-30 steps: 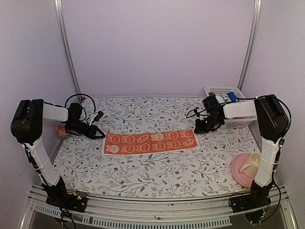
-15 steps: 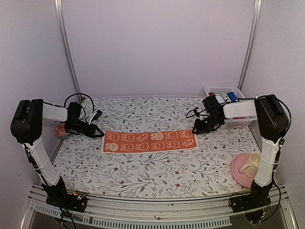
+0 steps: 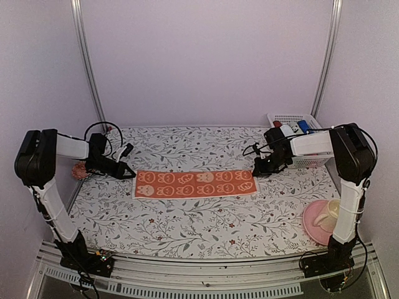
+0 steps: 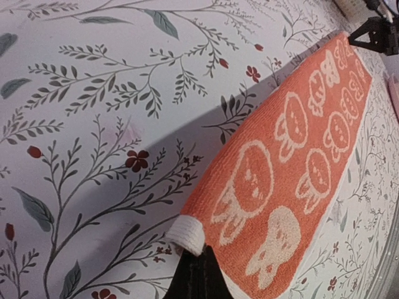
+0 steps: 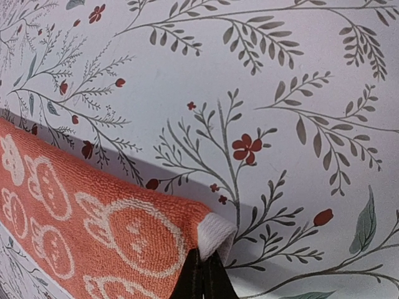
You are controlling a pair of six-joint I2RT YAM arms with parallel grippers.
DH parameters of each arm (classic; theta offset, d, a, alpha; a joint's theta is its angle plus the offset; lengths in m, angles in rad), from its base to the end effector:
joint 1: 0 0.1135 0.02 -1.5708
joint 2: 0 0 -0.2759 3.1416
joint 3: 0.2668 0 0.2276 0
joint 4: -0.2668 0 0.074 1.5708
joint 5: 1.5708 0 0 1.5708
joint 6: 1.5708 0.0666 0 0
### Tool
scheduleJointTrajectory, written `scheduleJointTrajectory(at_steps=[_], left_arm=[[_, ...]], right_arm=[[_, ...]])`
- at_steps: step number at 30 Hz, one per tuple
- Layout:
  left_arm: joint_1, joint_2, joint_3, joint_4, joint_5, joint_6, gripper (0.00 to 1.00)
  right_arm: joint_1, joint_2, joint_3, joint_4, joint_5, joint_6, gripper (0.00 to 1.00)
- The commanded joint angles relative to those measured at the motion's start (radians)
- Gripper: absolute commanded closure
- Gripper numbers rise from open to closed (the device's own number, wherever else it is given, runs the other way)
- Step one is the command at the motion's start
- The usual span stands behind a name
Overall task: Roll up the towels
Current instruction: Smooth out the towel at the center of the board.
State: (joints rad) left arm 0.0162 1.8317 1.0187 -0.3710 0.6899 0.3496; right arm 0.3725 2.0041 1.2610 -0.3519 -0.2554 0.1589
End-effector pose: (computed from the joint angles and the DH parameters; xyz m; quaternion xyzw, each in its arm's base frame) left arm 0.3336 -0.0370 0.1457 0.2173 0.9000 -0.2934 0.2382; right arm 0.3679 0.1618 0.1365 -0.1326 0.9552 0.1808 0.1930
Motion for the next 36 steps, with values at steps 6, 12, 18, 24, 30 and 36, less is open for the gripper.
scheduleJointTrajectory(at_steps=[6, 12, 18, 24, 30, 36], left_arm=[[0.009, 0.026, 0.002, 0.083, -0.058, -0.032, 1.00], [0.010, 0.017, -0.005, 0.109, -0.063, -0.046, 1.00], [0.011, -0.006, -0.011, 0.123, -0.029, -0.049, 1.00], [0.012, -0.009, -0.001, 0.111, -0.010, -0.045, 1.00], [0.027, 0.035, 0.069, 0.028, 0.047, -0.037, 1.00], [0.036, 0.046, 0.104, 0.009, 0.013, -0.049, 1.00]], right_arm=[[-0.006, 0.009, -0.002, 0.011, 0.065, 0.017, 0.98], [-0.005, 0.009, -0.008, 0.010, 0.089, 0.016, 0.98], [-0.005, 0.002, -0.013, 0.011, 0.096, 0.016, 0.98], [-0.006, -0.001, -0.010, 0.010, 0.095, 0.011, 0.98], [-0.006, 0.005, -0.011, 0.010, 0.099, 0.011, 0.98], [-0.006, 0.010, -0.009, 0.010, 0.098, 0.010, 0.98]])
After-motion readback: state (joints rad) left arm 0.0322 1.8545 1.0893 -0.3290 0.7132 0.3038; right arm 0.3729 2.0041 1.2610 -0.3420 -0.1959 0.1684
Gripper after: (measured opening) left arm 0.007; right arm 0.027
